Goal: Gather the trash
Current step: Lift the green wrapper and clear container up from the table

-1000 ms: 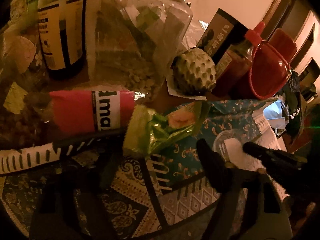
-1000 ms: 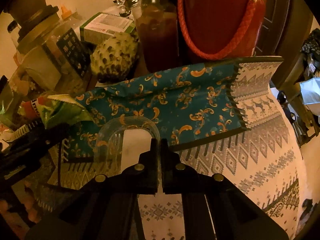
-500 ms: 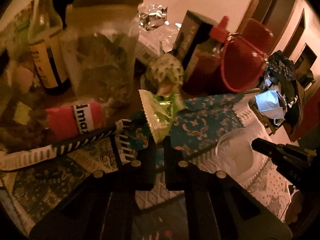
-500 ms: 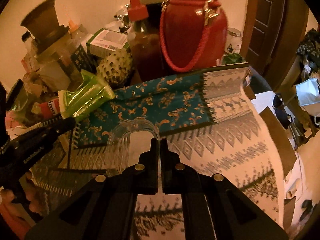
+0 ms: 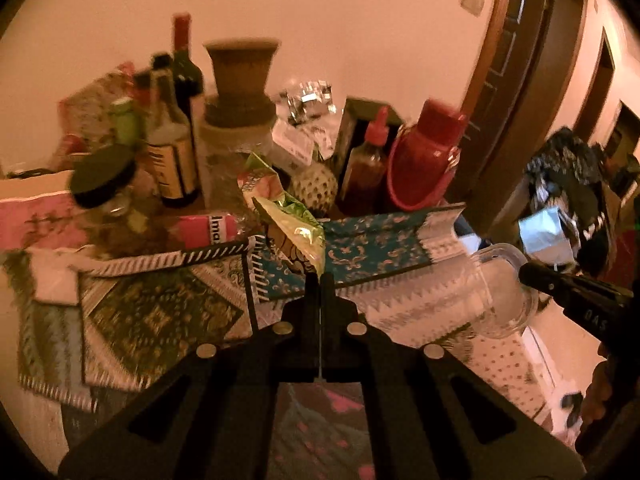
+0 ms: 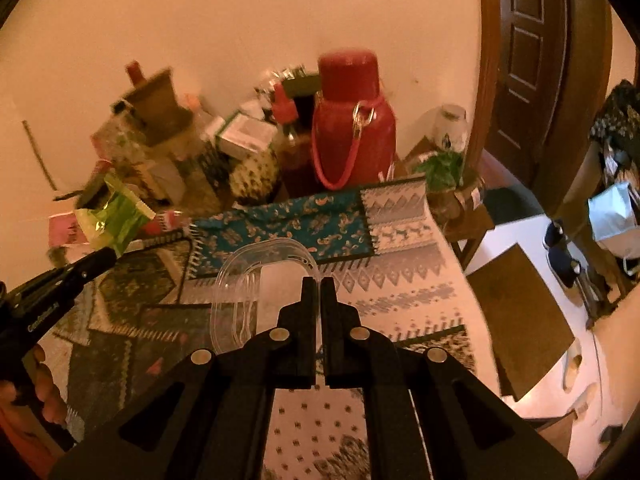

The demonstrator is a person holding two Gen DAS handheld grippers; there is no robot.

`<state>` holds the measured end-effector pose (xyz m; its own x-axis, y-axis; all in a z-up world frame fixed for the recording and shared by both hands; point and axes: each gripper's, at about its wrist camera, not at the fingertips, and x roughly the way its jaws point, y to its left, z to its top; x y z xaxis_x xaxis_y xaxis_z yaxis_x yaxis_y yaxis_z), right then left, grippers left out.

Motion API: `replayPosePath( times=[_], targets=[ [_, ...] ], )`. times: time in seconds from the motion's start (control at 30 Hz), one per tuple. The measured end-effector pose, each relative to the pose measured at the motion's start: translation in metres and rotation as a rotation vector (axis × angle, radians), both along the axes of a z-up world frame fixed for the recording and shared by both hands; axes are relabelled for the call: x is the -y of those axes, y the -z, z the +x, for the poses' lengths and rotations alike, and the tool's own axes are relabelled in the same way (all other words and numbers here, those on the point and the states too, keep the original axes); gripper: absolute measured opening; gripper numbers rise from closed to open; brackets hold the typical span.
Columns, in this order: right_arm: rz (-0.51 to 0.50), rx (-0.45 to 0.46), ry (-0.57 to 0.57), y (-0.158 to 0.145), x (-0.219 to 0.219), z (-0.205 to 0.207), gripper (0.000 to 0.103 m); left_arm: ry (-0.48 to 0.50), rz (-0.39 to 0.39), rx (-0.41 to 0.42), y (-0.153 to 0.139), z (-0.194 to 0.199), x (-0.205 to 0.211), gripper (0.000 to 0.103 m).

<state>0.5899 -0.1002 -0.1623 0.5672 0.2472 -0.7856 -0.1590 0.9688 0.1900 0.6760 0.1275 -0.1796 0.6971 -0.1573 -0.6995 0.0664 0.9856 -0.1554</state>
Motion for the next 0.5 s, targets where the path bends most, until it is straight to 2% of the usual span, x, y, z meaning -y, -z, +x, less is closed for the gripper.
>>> replayPosePath(
  times=[0.3,0.5],
  targets=[
    [0.04,0.131,-0.117,-0.054,0.034,-0.054,0.002,-0.156,0.046,0.122,-0.062,-0.106,0.044,0.0],
    [0.072,0.182,-0.173,-0.082,0.041,-0.085,0.002,-0.203,0.072,0.186,-0.097,-0.162,0.062,0.0]
  ],
)
